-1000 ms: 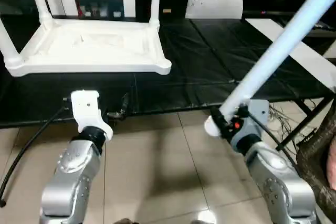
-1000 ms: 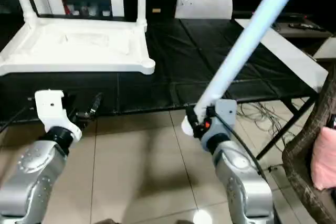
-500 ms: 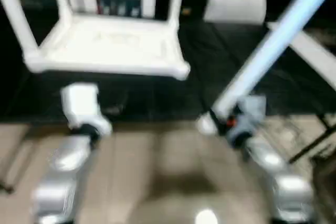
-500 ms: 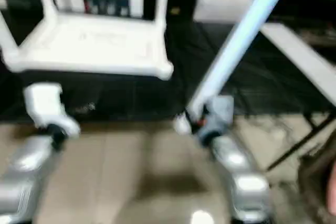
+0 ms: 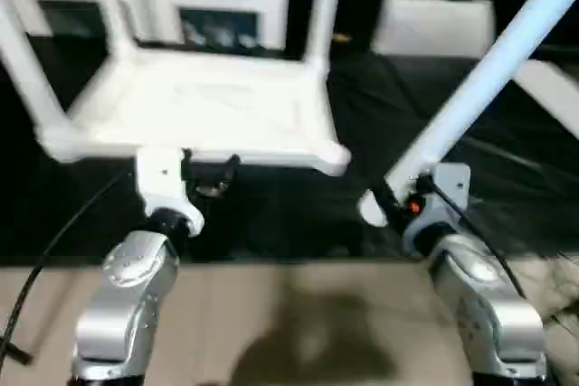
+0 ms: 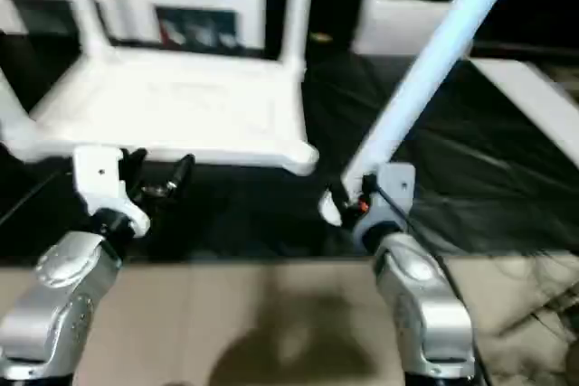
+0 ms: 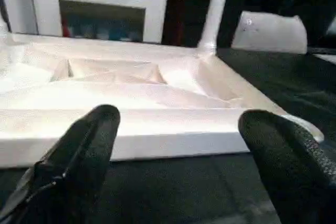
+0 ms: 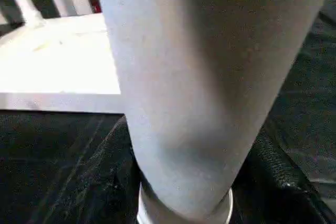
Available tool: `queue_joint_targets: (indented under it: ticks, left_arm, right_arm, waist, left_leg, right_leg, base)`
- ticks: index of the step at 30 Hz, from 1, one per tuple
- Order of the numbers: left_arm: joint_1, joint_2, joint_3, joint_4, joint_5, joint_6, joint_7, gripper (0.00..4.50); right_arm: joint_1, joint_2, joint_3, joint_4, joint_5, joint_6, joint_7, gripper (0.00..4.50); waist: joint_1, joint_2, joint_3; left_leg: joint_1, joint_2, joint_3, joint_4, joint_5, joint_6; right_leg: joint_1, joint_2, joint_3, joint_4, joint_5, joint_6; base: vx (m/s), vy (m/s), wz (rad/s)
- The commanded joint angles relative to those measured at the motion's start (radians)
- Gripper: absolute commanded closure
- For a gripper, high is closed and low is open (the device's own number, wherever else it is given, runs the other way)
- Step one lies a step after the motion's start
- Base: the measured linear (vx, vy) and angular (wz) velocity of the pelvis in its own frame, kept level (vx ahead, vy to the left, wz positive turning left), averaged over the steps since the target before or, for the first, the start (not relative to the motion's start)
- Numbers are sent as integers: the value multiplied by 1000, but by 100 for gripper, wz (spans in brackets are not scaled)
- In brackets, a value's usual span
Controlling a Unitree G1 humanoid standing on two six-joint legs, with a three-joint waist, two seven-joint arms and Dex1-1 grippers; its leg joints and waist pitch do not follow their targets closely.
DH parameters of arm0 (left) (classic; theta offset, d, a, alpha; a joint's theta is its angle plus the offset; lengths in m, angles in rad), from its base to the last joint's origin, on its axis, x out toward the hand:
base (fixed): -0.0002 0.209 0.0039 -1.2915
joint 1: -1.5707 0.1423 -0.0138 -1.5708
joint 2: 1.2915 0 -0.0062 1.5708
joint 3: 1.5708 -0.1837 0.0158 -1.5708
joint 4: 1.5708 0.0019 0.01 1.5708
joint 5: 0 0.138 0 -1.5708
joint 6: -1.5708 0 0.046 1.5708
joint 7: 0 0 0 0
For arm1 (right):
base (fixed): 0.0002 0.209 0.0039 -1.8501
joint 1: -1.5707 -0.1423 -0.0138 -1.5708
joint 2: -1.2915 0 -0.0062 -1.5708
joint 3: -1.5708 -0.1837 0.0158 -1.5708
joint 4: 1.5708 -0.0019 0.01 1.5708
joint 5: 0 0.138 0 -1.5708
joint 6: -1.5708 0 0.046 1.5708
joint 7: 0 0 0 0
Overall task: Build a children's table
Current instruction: Move to table
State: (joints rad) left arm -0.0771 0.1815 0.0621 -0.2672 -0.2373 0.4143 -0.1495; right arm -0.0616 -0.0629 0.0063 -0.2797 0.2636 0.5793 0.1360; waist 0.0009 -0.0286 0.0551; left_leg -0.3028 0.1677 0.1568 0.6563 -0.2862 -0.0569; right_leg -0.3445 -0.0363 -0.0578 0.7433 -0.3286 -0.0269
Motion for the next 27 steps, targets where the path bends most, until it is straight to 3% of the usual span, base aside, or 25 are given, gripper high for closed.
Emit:
queue_joint_targets:
  ticks: [1,2,3,4,5,6,8,9,10,11,12,13,14,15,16,17,18,19,20,22,23,24,25,26,27]
  left_arm:
    - [-2,-22,-44,-4,6,1,-13,31]
    - [1,-25,-44,-7,4,4,-9,31]
    - [4,-28,-45,-9,3,6,-6,31]
    - [6,-30,-48,-10,4,6,-6,31]
    - [7,-31,-48,-11,4,7,-6,31]
    - [11,-34,-53,-14,5,8,-5,31]
    - [15,-38,-57,-16,6,9,-3,31]
    - [16,-42,-61,-15,8,8,-1,31]
    - [16,-42,-61,-15,8,8,-1,31]
    - [17,-46,-63,-11,11,7,2,31]
    - [18,-48,-64,-9,12,6,3,31]
    - [18,-57,-66,-5,15,5,9,31]
    - [17,-59,-67,-4,17,4,11,31]
    - [16,-62,-68,-1,18,3,15,31]
    - [16,-63,-69,0,19,2,16,31]
    - [12,-65,-69,7,20,3,23,31]
    - [9,-69,-66,9,19,3,27,31]
    - [6,-70,-65,9,20,5,30,31]
    - [3,-65,-68,6,28,13,33,31]
    - [0,-69,-56,1,16,15,34,31]
    - [0,-70,-54,1,15,14,35,31]
    - [-6,-73,-42,5,21,9,41,31]
    - [-9,-76,-36,6,20,16,46,31]
    - [-16,-78,-32,6,23,22,52,31]
    - [-21,-76,-35,8,27,22,51,31]
  right_arm:
    - [28,-35,-32,-51,-16,-6,-7,259]
    - [35,-37,-31,-59,-16,-4,-6,259]
    - [39,-38,-31,-66,-15,-1,-5,259]
    - [42,-38,-33,-72,-13,2,-5,259]
    - [43,-38,-33,-74,-13,4,-5,259]
    - [47,-40,-34,-84,-11,10,-3,259]
    - [51,-47,-31,-95,-11,19,2,259]
    - [52,-58,-28,-99,-7,21,10,259]
    - [52,-58,-28,-99,-7,21,10,259]
    - [49,-66,-25,-103,-2,24,17,259]
    - [48,-70,-25,-105,0,25,20,259]
    - [39,-79,-27,-109,12,34,32,259]
    - [36,-81,-29,-110,14,36,35,259]
    - [31,-83,-31,-108,15,39,39,259]
    - [29,-84,-32,-107,15,40,41,259]
    - [21,-84,-34,-100,15,43,45,259]
    - [15,-81,-37,-95,19,44,48,259]
    - [10,-78,-39,-92,23,45,50,259]
    - [6,-75,-42,-89,27,46,52,259]
    - [-2,-73,-45,-80,31,44,50,259]
    - [-3,-73,-45,-79,31,44,49,259]
    - [-8,-77,-39,-71,17,44,34,259]
    - [-10,-75,-40,-69,14,45,25,259]
    - [-13,-74,-43,-65,3,47,10,259]
    - [-14,-76,-43,-62,-6,44,8,259]
  waist:
    - [-37,42,-43]
    - [-44,30,-51]
    - [-48,-10,-59]
    - [-35,-41,-74]
    - [2,-50,-77]
    - [16,-47,-86]
    - [13,-31,-73]
    - [6,-3,-58]
    - [1,15,-56]
    - [-31,62,-39]
    - [-68,70,-61]
    - [-82,52,-79]
    - [-83,50,-78]
    - [-87,35,-68]
    - [-90,22,-67]
    - [-91,-1,-63]
    - [-78,-48,-66]
    - [-33,-67,-67]
    - [-24,-70,-68]
    - [-15,-63,-77]
    - [-15,-41,-77]
    - [-23,-26,-72]
    - [-16,-12,-88]
    - [-14,-23,-88]
    - [-21,15,-88]
  left_leg:
    - [81,135,-107,-186,-308,99]
    - [106,115,-84,-168,-284,165]
    - [49,33,-21,-127,-264,208]
    - [-13,-21,6,-92,-250,212]
    - [-83,-46,-9,35,-150,182]
    - [-148,-27,-43,87,-15,141]
    - [-164,-13,-53,67,99,98]
    - [-152,5,-50,-15,183,116]
    - [-124,11,-42,-59,189,125]
    - [-41,50,-85,-123,-37,94]
    - [56,130,-184,-161,-230,194]
    - [89,148,-215,-144,-187,315]
    - [95,145,-206,-129,-111,377]
    - [74,135,-176,-133,4,458]
    - [61,128,-157,-141,28,473]
    - [47,100,-107,-141,22,453]
    - [-21,14,-46,-112,-122,345]
    - [-74,-59,-21,25,-141,238]
    - [-109,-36,-55,49,-53,196]
    - [-132,-27,-72,1,183,101]
    - [-108,-15,-65,-66,334,66]
    - [-102,1,-62,-83,406,69]
    - [-61,31,-69,-70,453,67]
    - [-105,-2,-108,-76,506,116]
    - [-75,1,-159,-75,565,149]
  right_leg:
    - [-70,-51,-15,-33,89,20]
    - [-84,-63,-10,-67,135,2]
    - [-15,-93,29,-152,174,-51]
    - [68,-95,71,-178,93,-51]
    - [148,-211,189,-248,-87,-174]
    - [193,-226,179,-233,-68,-248]
    - [160,-190,119,-232,39,-306]
    - [133,-131,45,-241,-73,-279]
    - [129,-102,14,-255,-161,-241]
    - [88,-23,-34,-203,-222,-134]
    - [4,1,-24,-70,-151,-59]
    - [-34,-21,-10,-22,-83,8]
    - [-58,-30,-2,-16,-49,43]
    - [-77,-41,4,2,9,91]
    - [-77,-43,8,-4,42,96]
    - [-80,-57,25,-56,127,61]
    - [-1,-90,76,-172,126,32]
    - [71,-182,184,-258,-259,21]
    - [103,-226,197,-253,-304,-9]
    - [98,-160,152,-186,106,-57]
    - [69,-95,92,-147,438,-76]
    - [52,-67,69,-131,608,-81]
    - [42,-66,72,-122,691,-105]
    - [80,-71,21,-106,766,-126]
    - [67,-44,-24,-127,638,-140]
  base:
    - [198,28,-27]
    - [192,-29,-2]
    - [192,-29,-2]
    - [179,-40,2]
    - [195,-29,-7]
    - [195,-29,-7]
    - [198,-16,-15]
    - [192,-4,-15]
    - [179,53,-8]
    - [212,67,4]
    - [212,67,4]
    - [234,26,8]
    - [180,1,7]
    - [180,1,7]
    - [155,-30,7]
    - [118,-105,1]
    - [118,-105,1]
    - [113,-105,-12]
    - [129,-60,-17]
    - [121,-64,-16]
    - [107,-17,-15]
    - [107,-17,-15]
    - [91,10,-6]
    - [69,8,31]
    - [69,8,31]
